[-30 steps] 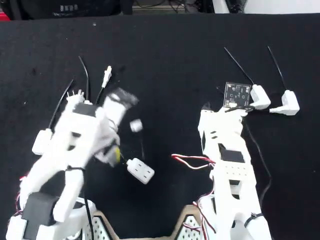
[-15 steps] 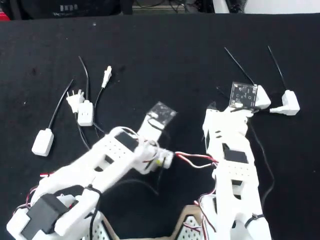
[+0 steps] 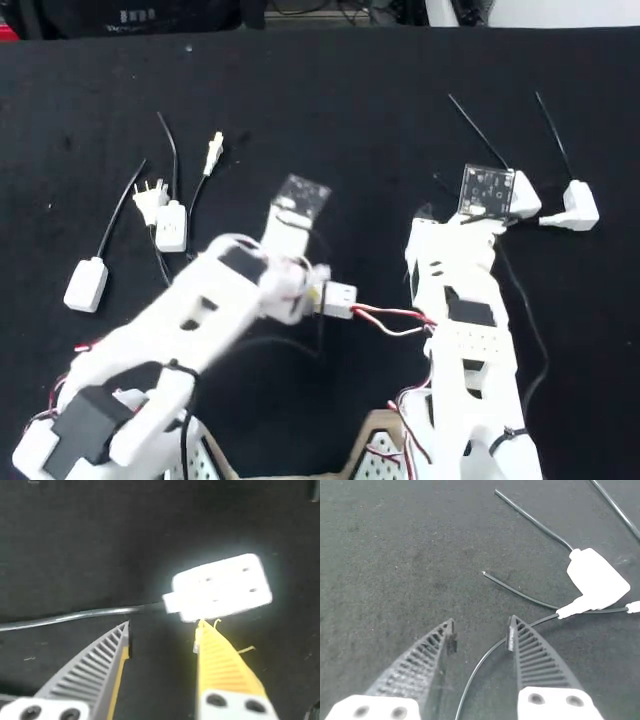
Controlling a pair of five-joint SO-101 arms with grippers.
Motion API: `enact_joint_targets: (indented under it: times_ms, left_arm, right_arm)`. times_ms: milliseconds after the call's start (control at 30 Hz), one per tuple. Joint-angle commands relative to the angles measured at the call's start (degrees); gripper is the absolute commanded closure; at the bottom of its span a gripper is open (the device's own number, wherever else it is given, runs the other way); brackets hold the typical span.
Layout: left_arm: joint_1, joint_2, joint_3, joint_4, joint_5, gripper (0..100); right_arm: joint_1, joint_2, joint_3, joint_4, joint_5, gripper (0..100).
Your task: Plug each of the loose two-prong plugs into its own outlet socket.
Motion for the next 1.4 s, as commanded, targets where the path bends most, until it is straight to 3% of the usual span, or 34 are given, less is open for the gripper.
enact_joint_targets:
  times_ms: [0, 167, 367, 800, 1000, 1100, 1200, 1367]
  left_arm:
    - [-9.19, -1.23, -10.59, 8.88, -4.66, 79]
    - [-18.15, 2.2, -7.87, 0.09, -1.41, 79]
    - [-16.84, 10.73, -6.2, -2.11, 3.69, 79]
    - [-17.89, 11.34, -5.49, 7.47, 3.34, 79]
    - [-19.21, 3.08, -6.9, 8.88, 2.99, 79]
    - [-20.62, -2.99, -8.4, 12.66, -2.81, 79]
    - [-26.33, -7.38, -10.07, 14.77, -7.56, 79]
    - [-39.96, -7.12, -14.02, 14.77, -8.62, 79]
  right_arm:
    - [1.05, -1.71, -3.3, 0.0, -0.35, 83.6]
    - [1.05, -1.63, -3.3, 0.0, -0.35, 83.6]
    - [1.05, -1.63, -3.12, -0.09, -0.35, 83.6]
    - [1.05, -1.63, -3.3, -0.09, -0.35, 83.6]
    - [1.05, -1.63, -3.3, -0.09, -0.35, 83.6]
    - [1.05, -1.63, -3.3, -0.09, -0.35, 83.6]
    - [0.7, -1.63, -3.3, -0.09, -0.35, 83.6]
    - [-1.32, -1.71, -2.95, 0.26, 0.0, 83.6]
